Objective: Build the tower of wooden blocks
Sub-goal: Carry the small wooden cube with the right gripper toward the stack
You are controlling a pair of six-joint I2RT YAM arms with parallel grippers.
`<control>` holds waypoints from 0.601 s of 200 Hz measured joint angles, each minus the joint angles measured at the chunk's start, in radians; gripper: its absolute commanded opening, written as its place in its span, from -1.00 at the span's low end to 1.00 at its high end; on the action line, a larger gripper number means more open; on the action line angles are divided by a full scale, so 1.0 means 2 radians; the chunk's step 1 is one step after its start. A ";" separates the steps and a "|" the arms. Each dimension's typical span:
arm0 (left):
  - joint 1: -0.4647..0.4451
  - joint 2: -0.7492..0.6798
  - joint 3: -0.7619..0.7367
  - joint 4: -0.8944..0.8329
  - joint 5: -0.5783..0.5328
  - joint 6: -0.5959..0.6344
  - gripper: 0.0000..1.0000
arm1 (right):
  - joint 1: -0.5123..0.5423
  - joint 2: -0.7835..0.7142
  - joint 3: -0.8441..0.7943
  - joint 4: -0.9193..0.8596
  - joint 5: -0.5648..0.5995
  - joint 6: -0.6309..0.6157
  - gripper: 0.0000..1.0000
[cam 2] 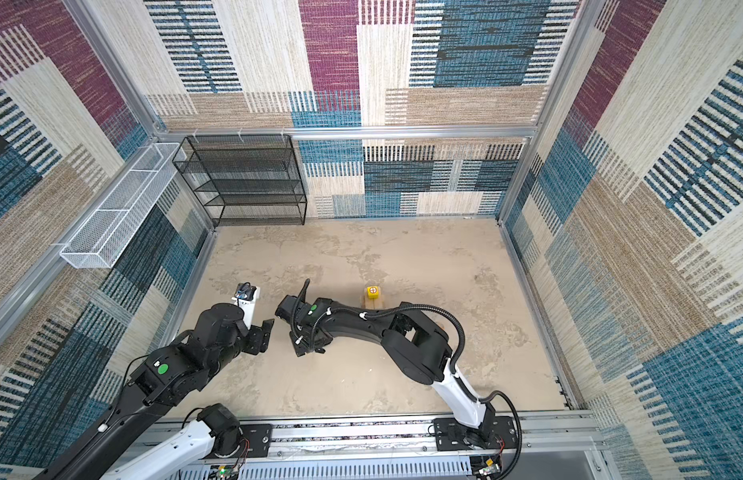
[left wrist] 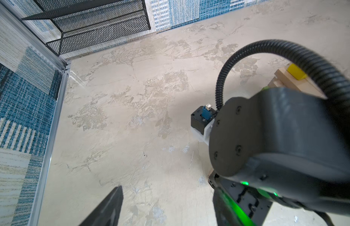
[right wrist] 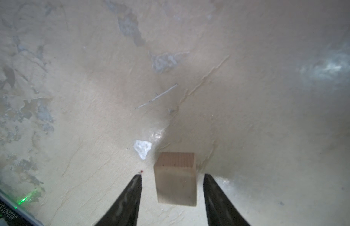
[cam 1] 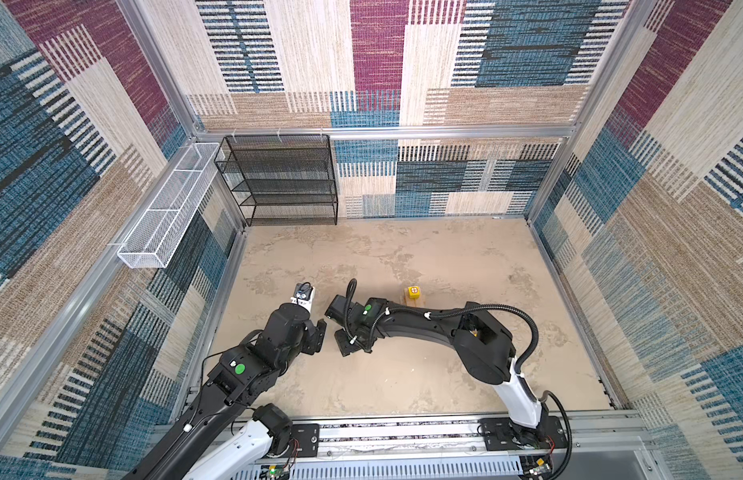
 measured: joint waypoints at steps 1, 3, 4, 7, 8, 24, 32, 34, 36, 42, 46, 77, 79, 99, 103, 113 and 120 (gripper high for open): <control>0.000 0.000 0.000 0.000 0.000 0.000 0.54 | 0.000 0.000 0.001 -0.001 0.002 0.000 0.03; 0.000 0.000 0.000 0.000 0.000 0.000 0.54 | 0.001 0.001 0.001 -0.002 0.003 0.000 0.03; 0.001 0.000 0.000 0.000 0.000 0.000 0.54 | 0.001 0.001 0.002 -0.003 0.003 0.000 0.02; 0.001 0.000 0.000 0.000 0.000 0.000 0.53 | 0.002 0.002 0.002 -0.005 0.005 0.000 0.02; 0.001 0.000 0.000 0.000 0.000 0.000 0.53 | 0.002 0.002 0.003 -0.005 0.006 0.000 0.01; 0.001 0.000 0.000 -0.002 0.000 0.000 0.54 | 0.005 0.004 0.006 -0.014 0.014 -0.002 -0.11; 0.001 0.000 0.000 -0.002 0.000 0.000 0.54 | 0.006 0.004 0.008 -0.017 0.019 -0.002 -0.16; 0.001 0.000 0.000 -0.002 0.000 0.000 0.54 | 0.006 0.004 0.008 -0.018 0.020 -0.002 -0.17; 0.001 0.000 0.000 -0.002 0.000 0.000 0.54 | 0.006 0.005 0.008 -0.018 0.021 -0.002 -0.18; 0.001 0.000 0.000 -0.002 -0.001 0.000 0.54 | 0.006 0.005 0.008 -0.019 0.025 -0.002 -0.23; 0.001 0.000 0.000 -0.003 -0.001 0.000 0.54 | 0.006 0.005 0.009 -0.021 0.027 -0.002 -0.26; 0.001 0.000 0.000 -0.007 -0.002 0.000 0.54 | 0.009 0.005 0.014 -0.031 0.042 -0.006 -0.36; 0.001 0.000 0.000 -0.007 -0.002 0.000 0.53 | 0.009 0.005 0.014 -0.031 0.043 -0.006 -0.35; 0.001 0.000 0.000 -0.010 -0.002 0.000 0.54 | 0.011 0.005 0.016 -0.032 0.047 -0.007 -0.17; 0.001 0.000 0.000 -0.010 -0.002 0.000 0.54 | 0.011 0.005 0.016 -0.032 0.048 -0.008 -0.15; 0.001 0.000 0.000 -0.011 -0.002 0.000 0.54 | 0.011 0.005 0.016 -0.034 0.049 -0.009 -0.13; 0.001 0.000 0.000 -0.011 -0.002 0.000 0.54 | 0.011 0.005 0.016 -0.035 0.049 -0.012 -0.13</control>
